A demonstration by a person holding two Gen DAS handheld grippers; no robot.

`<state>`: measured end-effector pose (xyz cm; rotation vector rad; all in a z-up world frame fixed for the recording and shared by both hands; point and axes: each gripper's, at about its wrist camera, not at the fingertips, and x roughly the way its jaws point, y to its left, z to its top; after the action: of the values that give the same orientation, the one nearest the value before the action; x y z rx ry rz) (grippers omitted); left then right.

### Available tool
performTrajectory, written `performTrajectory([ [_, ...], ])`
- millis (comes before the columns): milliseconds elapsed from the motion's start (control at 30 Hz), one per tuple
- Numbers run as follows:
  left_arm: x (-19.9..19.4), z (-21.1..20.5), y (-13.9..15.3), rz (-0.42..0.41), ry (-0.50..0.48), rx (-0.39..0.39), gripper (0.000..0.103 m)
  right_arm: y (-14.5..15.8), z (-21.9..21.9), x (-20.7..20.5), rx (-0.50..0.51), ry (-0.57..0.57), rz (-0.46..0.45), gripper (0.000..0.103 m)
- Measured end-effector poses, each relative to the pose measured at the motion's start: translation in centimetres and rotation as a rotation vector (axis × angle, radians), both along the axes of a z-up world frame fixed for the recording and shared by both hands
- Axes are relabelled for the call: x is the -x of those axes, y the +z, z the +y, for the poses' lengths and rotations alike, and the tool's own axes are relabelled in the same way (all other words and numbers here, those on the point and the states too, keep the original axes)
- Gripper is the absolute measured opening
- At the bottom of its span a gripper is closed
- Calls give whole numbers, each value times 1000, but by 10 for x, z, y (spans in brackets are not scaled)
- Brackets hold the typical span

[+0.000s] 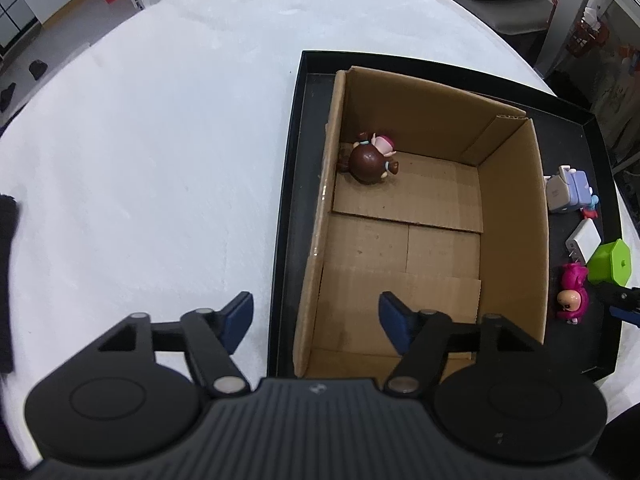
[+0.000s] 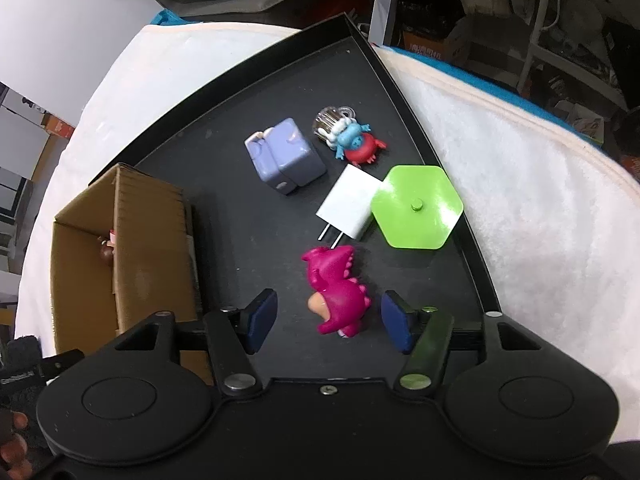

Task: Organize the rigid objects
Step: 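Move the right gripper to the pink dinosaur figure and close on it, then lift the pink dinosaur with the right gripper and drop it into the box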

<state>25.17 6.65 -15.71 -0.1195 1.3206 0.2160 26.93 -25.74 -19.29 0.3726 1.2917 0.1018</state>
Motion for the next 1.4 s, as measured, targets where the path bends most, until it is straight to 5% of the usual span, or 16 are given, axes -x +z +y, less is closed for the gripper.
performTrajectory([
  [267, -6, -15, 2, 22, -5, -30, 85, -17, -3, -4, -2, 11, -24, 64],
  [733, -19, -30, -3, 49, 0, -101, 86, -34, 22, -9, 128, 136, -70, 68],
  [833, -20, -31, -3, 54, 5, -112, 86, -39, 29, -8, 154, 182, -72, 61],
  [900, -20, -31, -2, 54, 20, -117, 86, -41, 29, -8, 143, 195, -62, 44],
  [1400, -24, -37, 6, 53, 64, -115, 86, -27, 15, 4, 80, 217, -152, 43],
])
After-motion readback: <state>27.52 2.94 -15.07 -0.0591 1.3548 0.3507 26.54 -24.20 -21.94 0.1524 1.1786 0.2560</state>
